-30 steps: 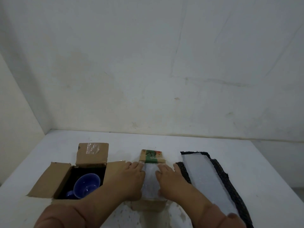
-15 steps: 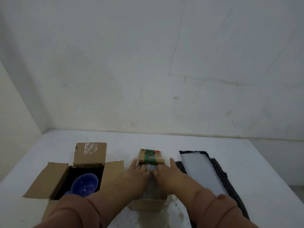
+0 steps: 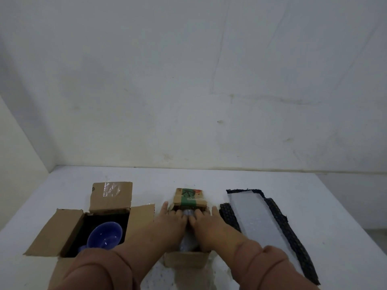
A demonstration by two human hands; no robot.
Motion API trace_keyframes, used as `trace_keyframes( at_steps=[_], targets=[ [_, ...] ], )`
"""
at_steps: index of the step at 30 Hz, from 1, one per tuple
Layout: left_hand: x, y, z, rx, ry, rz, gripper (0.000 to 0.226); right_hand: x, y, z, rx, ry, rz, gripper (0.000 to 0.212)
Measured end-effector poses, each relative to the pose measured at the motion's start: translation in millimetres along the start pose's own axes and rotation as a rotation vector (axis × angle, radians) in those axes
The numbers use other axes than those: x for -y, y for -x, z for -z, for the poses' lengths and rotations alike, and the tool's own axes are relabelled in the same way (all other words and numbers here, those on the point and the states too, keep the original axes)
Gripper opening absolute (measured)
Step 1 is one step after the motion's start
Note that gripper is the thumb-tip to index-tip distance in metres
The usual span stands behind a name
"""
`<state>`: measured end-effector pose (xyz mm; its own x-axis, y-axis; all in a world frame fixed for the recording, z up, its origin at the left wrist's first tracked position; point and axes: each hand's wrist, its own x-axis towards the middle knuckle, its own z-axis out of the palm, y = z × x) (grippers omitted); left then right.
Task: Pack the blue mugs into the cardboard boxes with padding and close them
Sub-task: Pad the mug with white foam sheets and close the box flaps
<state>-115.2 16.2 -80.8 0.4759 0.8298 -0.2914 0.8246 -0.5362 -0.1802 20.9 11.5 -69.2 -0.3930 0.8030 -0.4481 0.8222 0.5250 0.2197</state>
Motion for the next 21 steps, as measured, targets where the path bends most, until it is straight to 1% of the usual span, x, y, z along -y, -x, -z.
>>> trace_keyframes(
  at_steps=[2,3,4,6,7,9,10,11,13,14,15,16,17,18,19,21],
  targets=[
    [1,-2,0,0.004,-0.007,-0.032,0.065,0,2,-6,-0.068,-0.078,0.003,0.080],
    [1,-2,0,0.007,-0.009,-0.047,0.067,-3,5,-8,-0.090,-0.158,0.017,0.077],
    [2,-3,0,0.013,-0.004,-0.057,0.069,-7,8,-10,-0.100,-0.281,0.033,0.074],
    [4,-3,0,0.030,0.026,-0.055,0.069,-17,16,-14,-0.118,-0.605,0.054,0.068],
    [4,-4,1,0.041,0.055,-0.043,0.069,-24,21,-16,-0.172,-0.762,0.045,0.061],
    [0,-4,6,0.044,0.145,0.011,0.069,-40,34,-24,-0.351,-0.953,-0.073,0.041],
    [-3,-3,11,0.008,0.206,0.048,0.062,-52,41,-31,-0.423,-1.000,-0.189,0.034],
    [-9,-3,17,-0.051,0.275,0.076,0.052,-64,49,-41,-0.441,-1.039,-0.332,0.030],
    [-24,-6,27,-0.180,0.479,0.079,0.035,-87,63,-66,-0.347,-1.051,-0.579,0.023],
    [-34,-7,31,-0.232,0.603,0.061,0.030,-96,69,-79,-0.252,-0.979,-0.637,0.018],
    [-45,-8,35,-0.258,0.721,0.039,0.026,-100,75,-90,-0.157,-0.890,-0.654,0.013],
    [-57,-10,38,-0.260,0.827,0.011,0.024,-99,78,-99,-0.080,-0.820,-0.660,0.013],
    [-71,-12,39,-0.240,0.912,-0.023,0.024,-97,79,-109,-0.031,-0.789,-0.650,0.019],
    [-84,-15,38,-0.200,0.979,-0.051,0.023,-93,79,-118,-0.021,-0.768,-0.630,0.028],
    [-97,-18,36,-0.143,1.039,-0.058,0.022,-90,78,-127,-0.059,-0.745,-0.616,0.032],
    [-117,-25,33,0.012,1.163,-0.015,0.019,-85,77,-136,-0.168,-0.657,-0.596,0.016]
  ],
)
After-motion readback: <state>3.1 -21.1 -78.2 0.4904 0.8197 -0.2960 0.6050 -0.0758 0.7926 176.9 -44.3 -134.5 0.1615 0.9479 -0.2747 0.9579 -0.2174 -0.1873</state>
